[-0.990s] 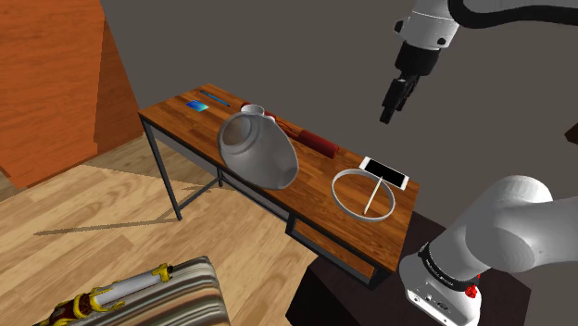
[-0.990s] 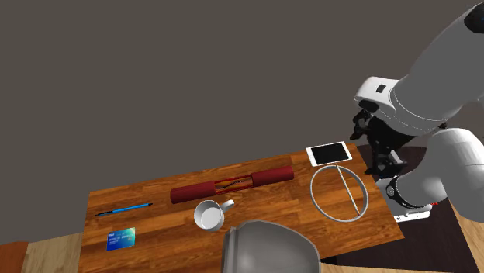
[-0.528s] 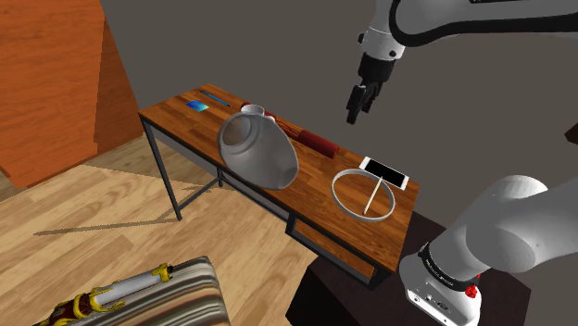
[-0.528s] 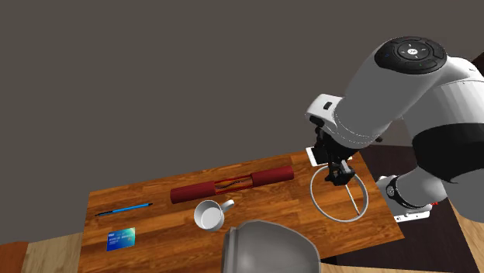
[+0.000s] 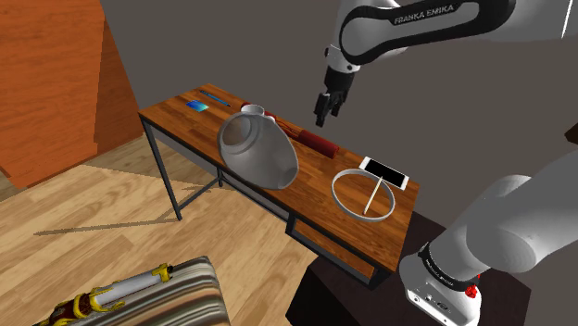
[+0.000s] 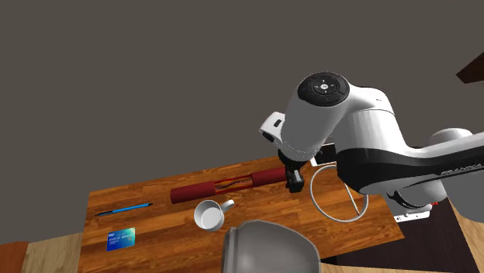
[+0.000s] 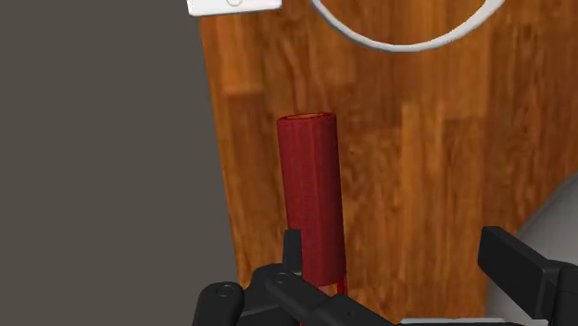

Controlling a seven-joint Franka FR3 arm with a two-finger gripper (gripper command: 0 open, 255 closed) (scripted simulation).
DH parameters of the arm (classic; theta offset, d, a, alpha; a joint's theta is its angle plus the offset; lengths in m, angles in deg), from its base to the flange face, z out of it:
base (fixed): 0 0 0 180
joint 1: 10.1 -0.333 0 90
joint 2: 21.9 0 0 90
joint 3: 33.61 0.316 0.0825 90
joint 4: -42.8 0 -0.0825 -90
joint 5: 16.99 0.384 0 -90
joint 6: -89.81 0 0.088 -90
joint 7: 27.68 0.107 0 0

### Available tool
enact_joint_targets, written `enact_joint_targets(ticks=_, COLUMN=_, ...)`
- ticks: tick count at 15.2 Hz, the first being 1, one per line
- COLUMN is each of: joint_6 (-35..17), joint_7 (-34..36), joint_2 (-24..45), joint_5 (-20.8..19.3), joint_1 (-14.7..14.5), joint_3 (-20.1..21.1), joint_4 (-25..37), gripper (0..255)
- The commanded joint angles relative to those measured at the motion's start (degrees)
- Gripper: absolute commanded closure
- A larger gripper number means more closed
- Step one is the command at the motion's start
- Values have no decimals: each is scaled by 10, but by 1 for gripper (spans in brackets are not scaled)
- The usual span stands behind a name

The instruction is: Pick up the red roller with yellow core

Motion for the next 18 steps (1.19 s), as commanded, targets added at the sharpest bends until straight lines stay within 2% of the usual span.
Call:
enact_joint_targets(ticks=1, joint_6=-15, joint_7=-4, joint_2=43, joint_5=1, joint_1=0, joint_3=-1, joint_4=31, gripper=0)
enact_joint_targets(ticks=7, joint_6=-59, joint_7=-8, joint_2=174, joint_5=4, joint_1=-2, joint_3=2, joint_4=125, gripper=0)
enact_joint_targets(ticks=12, joint_6=-74, joint_7=-10, joint_2=285, joint_5=6, joint_1=-4, joint_3=4, joint_4=225, gripper=0)
enact_joint_targets(ticks=18, joint_6=-108, joint_7=-12, joint_2=311, joint_5=7, joint_1=-5, joint_3=4, joint_4=218, gripper=0)
